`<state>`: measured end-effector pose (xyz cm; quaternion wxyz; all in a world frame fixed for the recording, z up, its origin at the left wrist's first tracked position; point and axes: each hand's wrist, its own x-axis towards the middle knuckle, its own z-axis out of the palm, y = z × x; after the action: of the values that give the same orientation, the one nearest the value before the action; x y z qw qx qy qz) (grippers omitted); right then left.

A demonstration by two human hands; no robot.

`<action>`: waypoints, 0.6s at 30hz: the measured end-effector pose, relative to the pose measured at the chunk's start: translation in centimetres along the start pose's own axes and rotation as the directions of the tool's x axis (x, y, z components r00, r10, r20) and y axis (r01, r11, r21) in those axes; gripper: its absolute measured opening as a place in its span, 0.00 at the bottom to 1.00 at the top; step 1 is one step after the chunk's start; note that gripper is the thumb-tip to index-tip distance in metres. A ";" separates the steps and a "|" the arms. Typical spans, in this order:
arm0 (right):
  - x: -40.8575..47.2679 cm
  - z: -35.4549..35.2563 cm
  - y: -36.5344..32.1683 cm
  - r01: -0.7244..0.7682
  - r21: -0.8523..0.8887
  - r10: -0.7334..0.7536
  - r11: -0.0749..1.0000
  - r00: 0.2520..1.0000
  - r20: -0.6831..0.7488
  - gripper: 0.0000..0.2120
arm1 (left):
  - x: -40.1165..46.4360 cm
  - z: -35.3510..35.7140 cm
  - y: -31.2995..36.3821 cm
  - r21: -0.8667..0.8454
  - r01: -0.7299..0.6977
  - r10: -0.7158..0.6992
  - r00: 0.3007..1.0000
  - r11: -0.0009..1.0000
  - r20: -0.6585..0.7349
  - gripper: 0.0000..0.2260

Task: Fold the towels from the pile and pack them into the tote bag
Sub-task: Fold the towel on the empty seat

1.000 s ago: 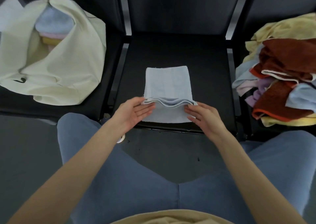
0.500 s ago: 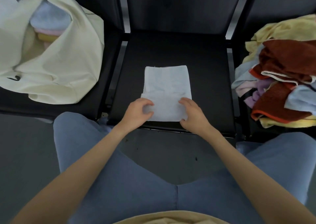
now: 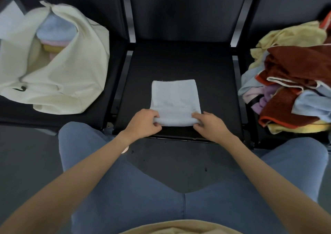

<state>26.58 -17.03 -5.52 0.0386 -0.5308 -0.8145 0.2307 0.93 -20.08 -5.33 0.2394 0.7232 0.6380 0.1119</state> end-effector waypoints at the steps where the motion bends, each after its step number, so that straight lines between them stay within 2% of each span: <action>1: -0.3 -0.6 0.2 -0.043 0.103 0.043 0.994 0.999 0.003 0.08 | -0.1 -0.3 0.3 -0.130 0.050 -0.054 0.998 0.990 -0.023 0.05; 3: -0.7 -1.4 0.7 -0.085 0.326 0.100 0.942 0.995 -0.030 0.09 | -0.4 -1.1 1.0 -0.340 0.135 -0.144 0.990 0.931 -0.002 0.05; 5: -0.7 -1.8 0.9 -0.112 0.512 0.169 0.852 0.984 -0.065 0.12 | -0.2 -1.8 1.6 -0.479 0.187 -0.195 0.980 0.858 0.034 0.07; 8: 0.2 -1.7 0.4 -0.160 0.691 0.287 0.705 0.955 -0.071 0.13 | 0.9 -2.0 1.7 -0.553 0.227 -0.264 0.964 0.801 0.014 0.03; 10: 1.3 -1.4 0.2 -0.190 0.735 0.354 0.651 0.932 -0.073 0.12 | 2.0 -1.9 1.7 -0.569 0.272 -0.337 0.941 0.776 -0.010 0.02; 12: 2.5 -1.1 0.2 -0.242 0.770 0.426 0.591 0.904 -0.043 0.11 | 3.0 -1.5 1.6 -0.621 0.317 -0.418 0.908 0.717 -0.019 0.07; 14: 3.3 -0.7 0.2 -0.280 0.803 0.477 0.527 0.879 -0.006 0.13 | 3.8 -1.1 1.6 -0.703 0.356 -0.485 0.875 0.616 0.019 0.13; 16: 3.8 -0.2 0.4 -0.293 0.806 0.503 0.514 0.864 -0.006 0.18 | 4.3 -0.7 1.5 -0.782 0.383 -0.515 0.852 0.492 0.093 0.22; 18: 4.0 0.4 0.7 -0.299 0.799 0.526 0.523 0.850 -0.026 0.22 | 4.5 -0.3 1.4 -0.806 0.389 -0.509 0.851 0.446 0.130 0.30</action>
<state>25.29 -13.36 -6.87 0.3129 -0.6668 -0.4720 0.4844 2.72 -15.68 -5.01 0.5197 0.3280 0.6973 0.3689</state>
